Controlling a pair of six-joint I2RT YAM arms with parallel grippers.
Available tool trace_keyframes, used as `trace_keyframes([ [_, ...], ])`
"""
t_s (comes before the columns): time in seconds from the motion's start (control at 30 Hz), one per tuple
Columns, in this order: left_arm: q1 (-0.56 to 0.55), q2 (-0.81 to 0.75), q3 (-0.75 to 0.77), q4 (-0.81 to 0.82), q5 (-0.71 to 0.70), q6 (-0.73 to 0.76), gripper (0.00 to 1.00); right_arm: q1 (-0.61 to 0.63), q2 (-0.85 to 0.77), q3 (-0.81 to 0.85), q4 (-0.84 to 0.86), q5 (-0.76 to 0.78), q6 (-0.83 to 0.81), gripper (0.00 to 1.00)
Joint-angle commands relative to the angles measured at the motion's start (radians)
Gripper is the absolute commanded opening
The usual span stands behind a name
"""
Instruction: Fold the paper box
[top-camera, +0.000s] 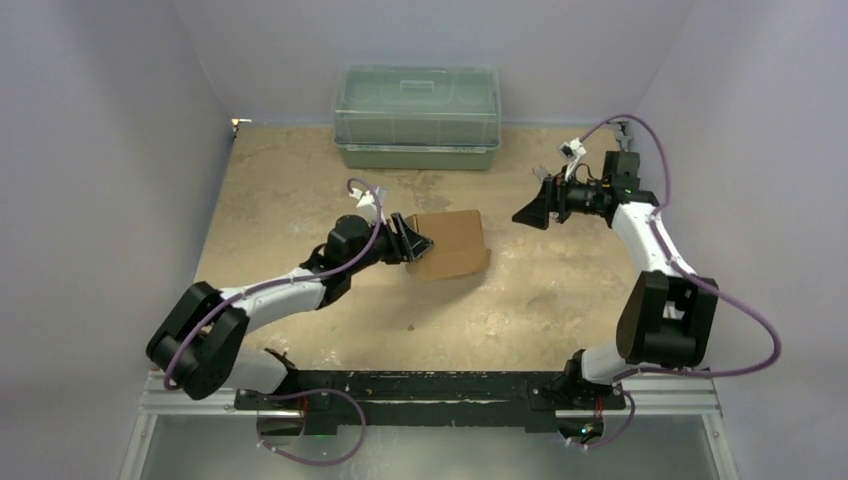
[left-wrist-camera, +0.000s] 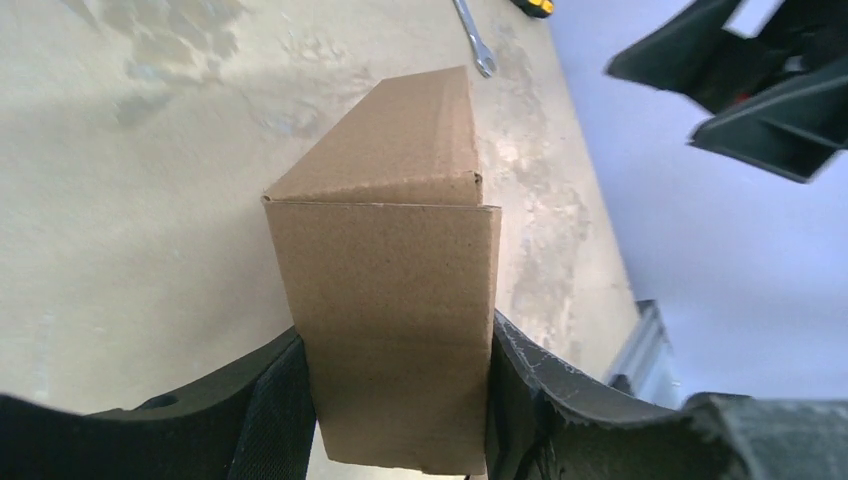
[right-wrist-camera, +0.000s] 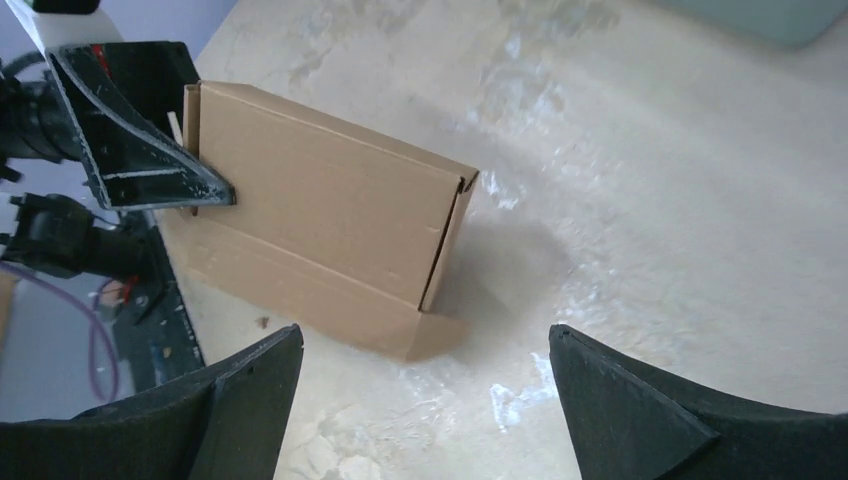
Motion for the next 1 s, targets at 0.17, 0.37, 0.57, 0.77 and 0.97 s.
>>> trace_keyframes([
  [0.17, -0.08, -0.138, 0.499, -0.879, -0.393, 0.642, 0.06, -0.047, -0.179, 0.016, -0.042, 0.002, -0.066, 0.96],
  [0.37, -0.369, -0.003, 0.731, -1.14, -0.836, 0.846, 0.04, -0.055, -0.178, 0.007, -0.04, 0.0, -0.064, 0.96],
  [0.57, -0.63, 0.172, 0.764, -1.115, -1.299, 0.952, 0.0, -0.071, -0.172, 0.0, -0.044, -0.005, -0.067, 0.96],
  [0.77, -0.755, 0.273, 0.683, -0.867, -1.495, 1.105, 0.0, -0.1, -0.16, 0.0, -0.038, -0.017, -0.06, 0.96],
  [0.97, -0.822, 0.452, 0.663, -0.8, -1.518, 1.075, 0.0, -0.114, -0.142, 0.002, -0.044, -0.029, -0.064, 0.96],
])
